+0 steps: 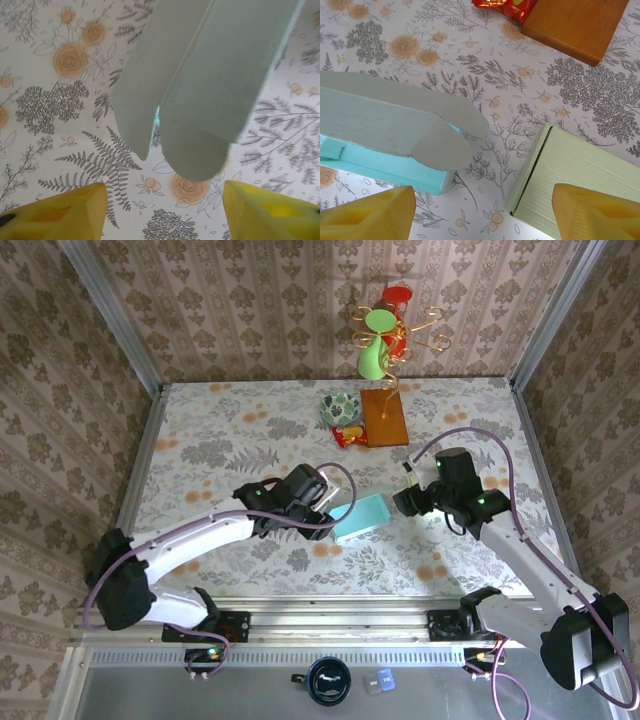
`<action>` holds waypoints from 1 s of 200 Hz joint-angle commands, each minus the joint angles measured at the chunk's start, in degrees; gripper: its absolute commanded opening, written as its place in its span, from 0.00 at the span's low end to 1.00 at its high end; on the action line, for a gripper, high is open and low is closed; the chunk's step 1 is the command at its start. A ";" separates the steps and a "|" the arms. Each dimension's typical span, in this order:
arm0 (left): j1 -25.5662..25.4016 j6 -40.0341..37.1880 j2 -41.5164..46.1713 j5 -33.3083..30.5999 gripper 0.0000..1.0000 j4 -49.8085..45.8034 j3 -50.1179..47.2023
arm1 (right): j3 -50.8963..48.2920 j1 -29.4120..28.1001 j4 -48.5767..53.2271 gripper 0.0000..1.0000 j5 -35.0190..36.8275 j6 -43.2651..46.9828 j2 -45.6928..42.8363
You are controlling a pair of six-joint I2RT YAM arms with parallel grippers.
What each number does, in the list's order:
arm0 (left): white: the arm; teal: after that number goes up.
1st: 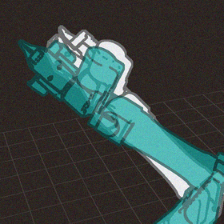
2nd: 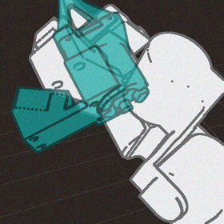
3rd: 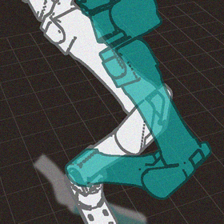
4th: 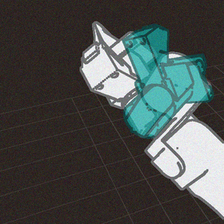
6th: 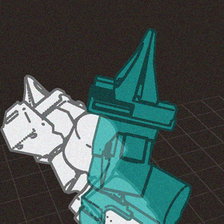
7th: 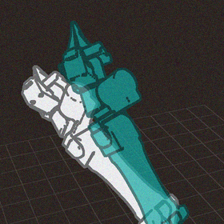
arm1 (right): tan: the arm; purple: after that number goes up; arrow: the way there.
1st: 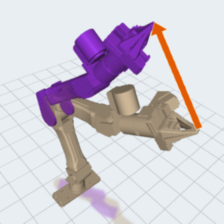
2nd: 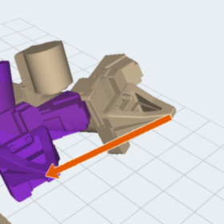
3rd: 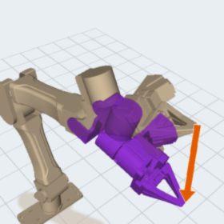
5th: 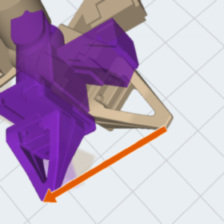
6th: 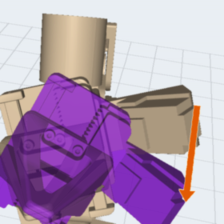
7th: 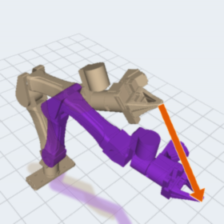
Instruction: Fold the paper box
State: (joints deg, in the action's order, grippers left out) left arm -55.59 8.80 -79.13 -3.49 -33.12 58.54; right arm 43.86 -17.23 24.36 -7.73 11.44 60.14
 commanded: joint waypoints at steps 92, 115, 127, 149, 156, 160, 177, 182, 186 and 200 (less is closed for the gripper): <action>4.59 1.42 -8.91 -3.46 0.51 0.38 6.20 | 6.96 -0.26 -8.36 0.69 -1.85 5.99 17.25; 5.32 0.83 -9.62 -2.66 0.46 0.31 6.84 | 8.90 -0.68 -8.09 0.66 -2.75 5.77 19.22; 5.57 0.79 -9.90 -2.55 0.44 0.24 7.09 | 9.71 -0.90 -7.84 0.66 -2.98 5.49 21.07; 6.06 0.76 -10.20 -2.24 0.29 0.21 7.35 | 10.50 -0.99 -8.33 0.65 -3.49 5.26 22.38; 6.30 0.81 -10.18 -2.15 0.27 0.17 7.46 | 10.82 -0.98 -8.22 0.64 -3.75 5.38 22.83; 6.35 0.80 -10.24 -2.15 0.26 0.17 7.51 | 10.98 -1.02 -8.23 0.64 -3.91 5.37 23.09; 6.80 0.64 -10.43 -1.89 0.22 0.08 7.80 | 11.73 -1.05 -8.20 0.62 -3.92 5.29 24.21; 6.90 0.60 -10.50 -1.81 0.21 0.08 7.90 | 11.98 -1.13 -8.25 0.62 -3.68 5.19 24.53; 7.01 0.40 -10.60 -1.78 0.20 0.00 7.99 | 12.13 -1.22 -8.35 0.62 -3.47 5.09 24.73; 7.22 0.24 -10.76 -1.57 0.19 0.00 8.24 | 12.40 -1.47 -8.79 0.61 -3.43 4.73 25.38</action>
State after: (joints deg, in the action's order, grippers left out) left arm -49.04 9.74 -89.21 -5.80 -32.71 64.34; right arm 53.93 -18.06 16.56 -10.28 16.34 84.14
